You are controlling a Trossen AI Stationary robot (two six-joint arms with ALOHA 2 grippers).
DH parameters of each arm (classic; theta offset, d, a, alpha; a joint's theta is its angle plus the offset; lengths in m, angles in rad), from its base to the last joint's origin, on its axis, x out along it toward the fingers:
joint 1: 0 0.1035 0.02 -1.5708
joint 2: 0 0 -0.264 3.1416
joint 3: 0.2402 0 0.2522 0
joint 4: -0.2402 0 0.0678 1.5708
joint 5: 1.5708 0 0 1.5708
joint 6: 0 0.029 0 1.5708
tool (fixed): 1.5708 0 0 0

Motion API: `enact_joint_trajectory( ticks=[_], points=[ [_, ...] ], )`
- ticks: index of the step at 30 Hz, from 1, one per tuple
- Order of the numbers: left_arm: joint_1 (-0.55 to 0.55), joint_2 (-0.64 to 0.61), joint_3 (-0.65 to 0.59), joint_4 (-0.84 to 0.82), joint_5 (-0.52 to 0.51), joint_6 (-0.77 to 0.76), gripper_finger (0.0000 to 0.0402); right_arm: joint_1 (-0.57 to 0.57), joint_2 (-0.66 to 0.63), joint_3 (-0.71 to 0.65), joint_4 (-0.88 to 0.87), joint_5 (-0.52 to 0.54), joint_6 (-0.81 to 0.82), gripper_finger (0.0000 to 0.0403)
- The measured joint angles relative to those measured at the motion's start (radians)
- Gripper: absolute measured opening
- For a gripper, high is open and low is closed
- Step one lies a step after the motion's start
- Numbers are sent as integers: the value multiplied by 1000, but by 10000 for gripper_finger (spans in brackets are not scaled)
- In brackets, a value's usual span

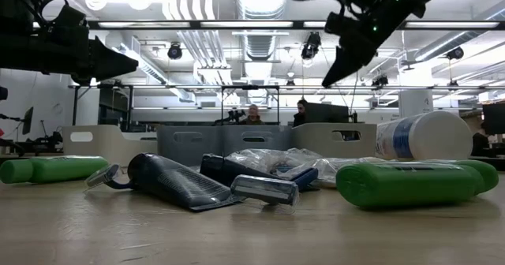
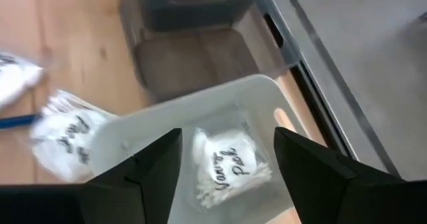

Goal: Pick & Place Travel size toiletries
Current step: Put the top cotton pack into the grey bin

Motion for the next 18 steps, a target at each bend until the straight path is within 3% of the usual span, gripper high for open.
enact_joint_trajectory(
  ticks=[9,18],
  points=[
    [0,0,0,0,0,0,207,106,-5,0,1,-66,-19,231],
    [0,0,0,0,0,0,207,172,-6,-8,84,-547,-38,203]
  ],
)
